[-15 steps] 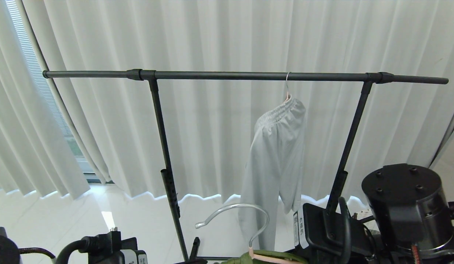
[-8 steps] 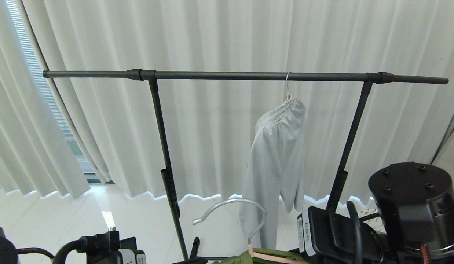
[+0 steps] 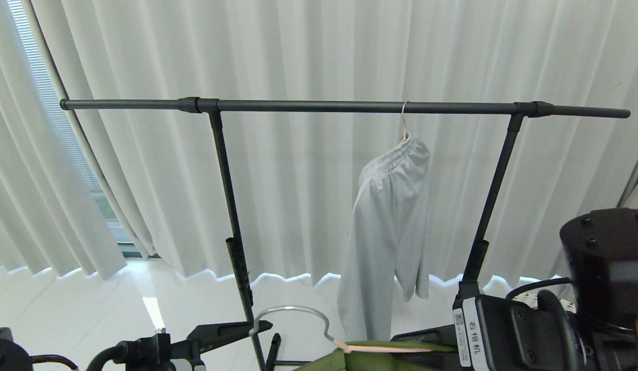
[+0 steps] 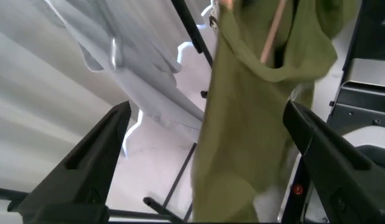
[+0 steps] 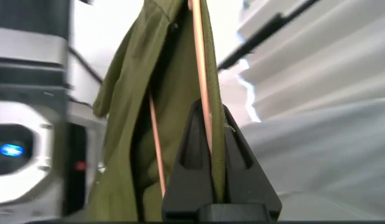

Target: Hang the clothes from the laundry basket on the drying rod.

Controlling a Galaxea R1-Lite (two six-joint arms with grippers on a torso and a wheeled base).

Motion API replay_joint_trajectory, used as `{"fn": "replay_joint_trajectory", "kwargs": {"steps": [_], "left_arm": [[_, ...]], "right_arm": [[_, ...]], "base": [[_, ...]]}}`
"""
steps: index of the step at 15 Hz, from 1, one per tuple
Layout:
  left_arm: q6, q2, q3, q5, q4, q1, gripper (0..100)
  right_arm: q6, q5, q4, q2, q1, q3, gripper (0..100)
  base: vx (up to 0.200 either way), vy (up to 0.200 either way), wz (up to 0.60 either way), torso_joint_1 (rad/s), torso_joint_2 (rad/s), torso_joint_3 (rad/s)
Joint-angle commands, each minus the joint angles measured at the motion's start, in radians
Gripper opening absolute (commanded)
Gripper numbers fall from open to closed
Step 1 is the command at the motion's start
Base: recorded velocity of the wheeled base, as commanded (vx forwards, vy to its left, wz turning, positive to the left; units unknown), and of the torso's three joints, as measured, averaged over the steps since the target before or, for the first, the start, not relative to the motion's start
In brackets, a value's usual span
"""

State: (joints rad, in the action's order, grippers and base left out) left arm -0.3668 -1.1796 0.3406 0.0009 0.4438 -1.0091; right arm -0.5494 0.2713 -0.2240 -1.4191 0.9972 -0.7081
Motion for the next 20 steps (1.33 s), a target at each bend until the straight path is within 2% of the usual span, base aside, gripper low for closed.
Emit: {"fn": "replay_joint_trajectory", "kwargs": {"steps": [1, 4, 7, 9, 20], "left_arm": [[0.005, -0.002, -0.023, 0.001, -0.001, 0.009, 100], [0.003, 0.001, -0.086, 0.004, 0.001, 0.101, 100], [0.005, -0.015, -0.130, 0.005, 0.001, 0.317, 100], [0.005, -0.061, -0.129, 0.005, 0.001, 0.389, 100], [0.006, -0.075, -0.155, -0.016, 0.001, 0.383, 100]], "right_arm": [[-0.049, 0.005, 0.000, 0.034, -0.048, 0.001, 0], [-0.064, 0.005, 0.000, 0.066, -0.078, -0.001, 0], [-0.061, 0.017, -0.001, 0.120, -0.092, 0.001, 0], [-0.058, 0.043, -0.001, 0.141, -0.092, 0.001, 0], [-0.058, 0.043, -0.008, 0.180, -0.094, -0.007, 0]], "base": [[0.000, 0.000, 0.00, 0.000, 0.00, 0.000], [0.000, 0.000, 0.00, 0.000, 0.00, 0.000], [0.000, 0.000, 0.00, 0.000, 0.00, 0.000], [0.000, 0.000, 0.00, 0.000, 0.00, 0.000], [0.000, 0.000, 0.00, 0.000, 0.00, 0.000]]}}
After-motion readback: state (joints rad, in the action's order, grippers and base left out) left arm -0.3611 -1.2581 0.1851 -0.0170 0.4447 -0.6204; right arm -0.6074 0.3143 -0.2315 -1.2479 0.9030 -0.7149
